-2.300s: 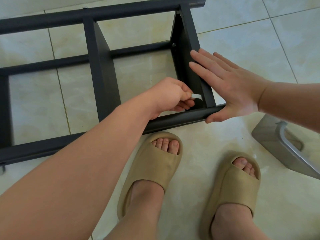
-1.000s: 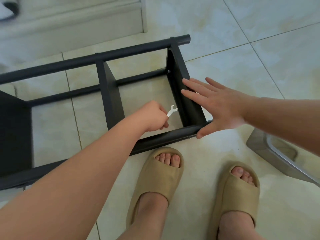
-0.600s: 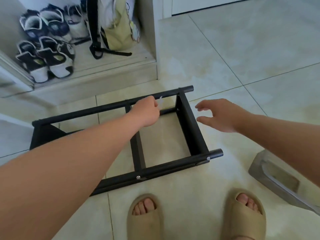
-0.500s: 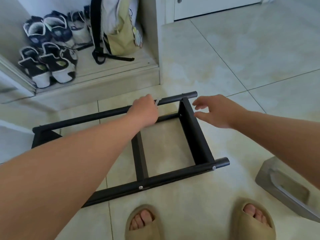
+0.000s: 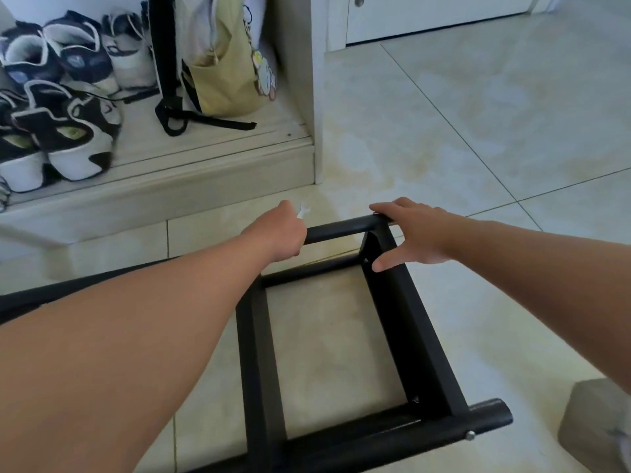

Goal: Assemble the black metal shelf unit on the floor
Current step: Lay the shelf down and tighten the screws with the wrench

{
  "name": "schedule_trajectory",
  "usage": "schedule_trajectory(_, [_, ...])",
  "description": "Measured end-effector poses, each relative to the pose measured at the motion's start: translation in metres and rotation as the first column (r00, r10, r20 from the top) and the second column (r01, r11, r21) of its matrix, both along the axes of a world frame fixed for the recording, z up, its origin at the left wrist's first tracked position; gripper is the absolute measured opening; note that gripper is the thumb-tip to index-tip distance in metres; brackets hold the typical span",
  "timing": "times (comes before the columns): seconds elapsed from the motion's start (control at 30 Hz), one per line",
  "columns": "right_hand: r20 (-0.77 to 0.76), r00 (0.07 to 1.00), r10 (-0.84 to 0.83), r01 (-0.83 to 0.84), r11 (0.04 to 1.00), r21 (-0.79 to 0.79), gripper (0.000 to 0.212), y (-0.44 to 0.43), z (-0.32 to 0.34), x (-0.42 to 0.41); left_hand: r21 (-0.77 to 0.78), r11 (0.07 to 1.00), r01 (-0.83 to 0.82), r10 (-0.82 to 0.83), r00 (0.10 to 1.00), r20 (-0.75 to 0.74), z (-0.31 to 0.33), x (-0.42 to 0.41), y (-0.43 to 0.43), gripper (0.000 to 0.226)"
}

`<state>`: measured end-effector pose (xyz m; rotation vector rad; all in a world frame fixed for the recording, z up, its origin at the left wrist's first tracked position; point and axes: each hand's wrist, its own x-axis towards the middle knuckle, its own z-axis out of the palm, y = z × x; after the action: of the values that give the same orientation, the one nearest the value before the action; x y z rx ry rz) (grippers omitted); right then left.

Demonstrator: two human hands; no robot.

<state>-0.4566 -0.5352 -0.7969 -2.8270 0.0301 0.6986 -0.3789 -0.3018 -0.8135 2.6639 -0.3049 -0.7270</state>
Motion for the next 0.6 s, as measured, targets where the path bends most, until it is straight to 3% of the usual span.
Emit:
schedule_trajectory(0.23, [0.157, 0.987, -0.017, 0.020, 1.000, -0.016, 0.102, 0.002, 0.054, -0.051, -0.116, 0.993, 0.004, 0.005, 0.997, 0.073, 0.054, -0.040, 0.005, 0.012])
schedule_trajectory(0.47, [0.227, 0.970, -0.081, 0.085, 0.996, -0.008, 0.071, 0.008, 0.135, -0.144, -0.142, 0.985, 0.094, -0.072, 0.985, 0.157, 0.140, -0.125, 0.011, 0.009])
schedule_trajectory(0.6, [0.268, 0.953, -0.145, 0.166, 0.984, -0.058, 0.043, 0.025, 0.150, -0.215, -0.102, 0.988, 0.118, -0.095, 0.975, 0.201, 0.157, -0.194, 0.018, 0.008])
